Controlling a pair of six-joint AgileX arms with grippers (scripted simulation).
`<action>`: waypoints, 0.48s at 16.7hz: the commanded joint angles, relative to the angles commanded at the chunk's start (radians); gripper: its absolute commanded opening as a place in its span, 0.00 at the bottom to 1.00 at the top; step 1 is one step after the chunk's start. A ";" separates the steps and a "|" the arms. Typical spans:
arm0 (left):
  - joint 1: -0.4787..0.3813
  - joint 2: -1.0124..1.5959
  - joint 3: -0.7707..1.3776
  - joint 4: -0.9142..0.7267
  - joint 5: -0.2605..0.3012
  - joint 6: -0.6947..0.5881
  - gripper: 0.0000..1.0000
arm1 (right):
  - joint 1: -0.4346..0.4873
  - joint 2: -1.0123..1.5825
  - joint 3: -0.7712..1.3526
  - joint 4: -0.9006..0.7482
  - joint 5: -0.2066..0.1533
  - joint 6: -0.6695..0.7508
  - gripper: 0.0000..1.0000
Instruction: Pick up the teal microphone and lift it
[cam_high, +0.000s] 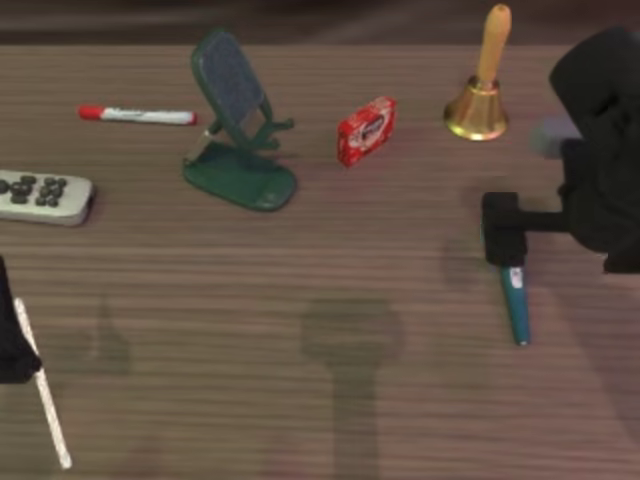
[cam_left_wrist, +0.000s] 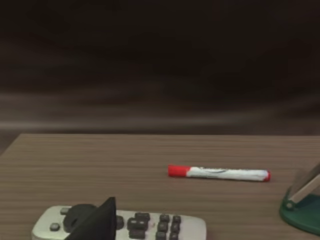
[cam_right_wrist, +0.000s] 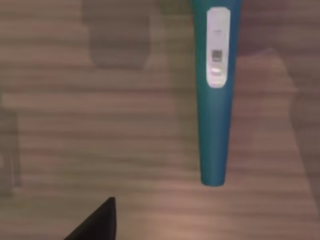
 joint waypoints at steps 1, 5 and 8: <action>0.000 0.000 0.000 0.000 0.000 0.000 1.00 | 0.012 0.053 0.034 -0.027 0.002 0.012 1.00; 0.000 0.000 0.000 0.000 0.000 0.000 1.00 | 0.038 0.169 0.106 -0.088 0.007 0.038 1.00; 0.000 0.000 0.000 0.000 0.000 0.000 1.00 | 0.039 0.172 0.108 -0.089 0.008 0.039 1.00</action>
